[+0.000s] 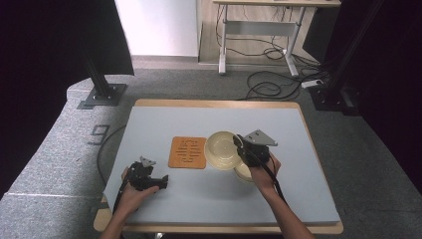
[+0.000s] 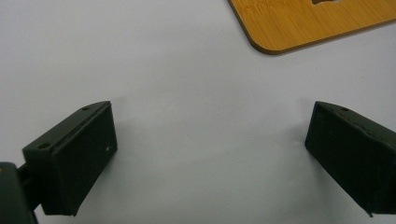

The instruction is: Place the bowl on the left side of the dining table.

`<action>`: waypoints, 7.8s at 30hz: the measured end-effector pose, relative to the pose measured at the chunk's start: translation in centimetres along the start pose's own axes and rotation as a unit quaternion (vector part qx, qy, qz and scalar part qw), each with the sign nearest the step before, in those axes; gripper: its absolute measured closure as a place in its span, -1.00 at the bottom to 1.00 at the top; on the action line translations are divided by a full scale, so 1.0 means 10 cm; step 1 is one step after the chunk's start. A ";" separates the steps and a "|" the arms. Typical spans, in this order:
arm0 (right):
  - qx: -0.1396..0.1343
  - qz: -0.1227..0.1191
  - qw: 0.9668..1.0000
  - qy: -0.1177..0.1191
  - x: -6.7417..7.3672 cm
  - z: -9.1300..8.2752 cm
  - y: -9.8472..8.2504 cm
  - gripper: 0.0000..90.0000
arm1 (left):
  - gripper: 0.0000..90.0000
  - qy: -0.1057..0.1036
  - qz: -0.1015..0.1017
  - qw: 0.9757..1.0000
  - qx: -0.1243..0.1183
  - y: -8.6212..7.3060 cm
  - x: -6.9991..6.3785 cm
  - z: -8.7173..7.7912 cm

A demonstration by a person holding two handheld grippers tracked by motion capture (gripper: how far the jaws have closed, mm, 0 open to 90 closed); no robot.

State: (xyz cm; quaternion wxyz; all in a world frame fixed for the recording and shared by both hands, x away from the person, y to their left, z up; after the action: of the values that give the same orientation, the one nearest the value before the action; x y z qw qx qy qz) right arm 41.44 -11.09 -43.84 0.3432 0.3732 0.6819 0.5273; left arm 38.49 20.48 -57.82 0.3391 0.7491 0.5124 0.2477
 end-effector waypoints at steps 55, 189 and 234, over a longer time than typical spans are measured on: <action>0.017 -0.010 1.000 0.020 0.30 0.33 0.01 0.82 | -0.95 0.001 -0.001 1.000 0.000 0.00 0.00 0.00; 0.098 0.026 0.994 0.036 0.79 1.31 -0.50 0.82 | -0.95 0.001 0.000 1.000 -0.003 0.00 0.00 0.00; 0.109 0.040 0.993 0.026 0.59 1.04 -0.21 -0.19 | -0.95 0.001 0.001 1.000 -0.001 0.00 0.00 0.00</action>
State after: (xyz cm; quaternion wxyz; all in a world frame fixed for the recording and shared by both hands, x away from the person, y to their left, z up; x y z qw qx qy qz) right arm 47.17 -1.46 -48.44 0.2607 0.4217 0.7285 0.4727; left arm 38.46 20.51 -57.84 0.3395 0.7488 0.5117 0.2492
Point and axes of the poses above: each handheld gripper's, and its own axes: z roughly forward along the jaws, y roughly out of its top, x roughly to its left, the point moved 7 cm from there along z, roughly forward along the jaws, and after that the axes turned 10 degrees about -x, right-handed, at the moved point
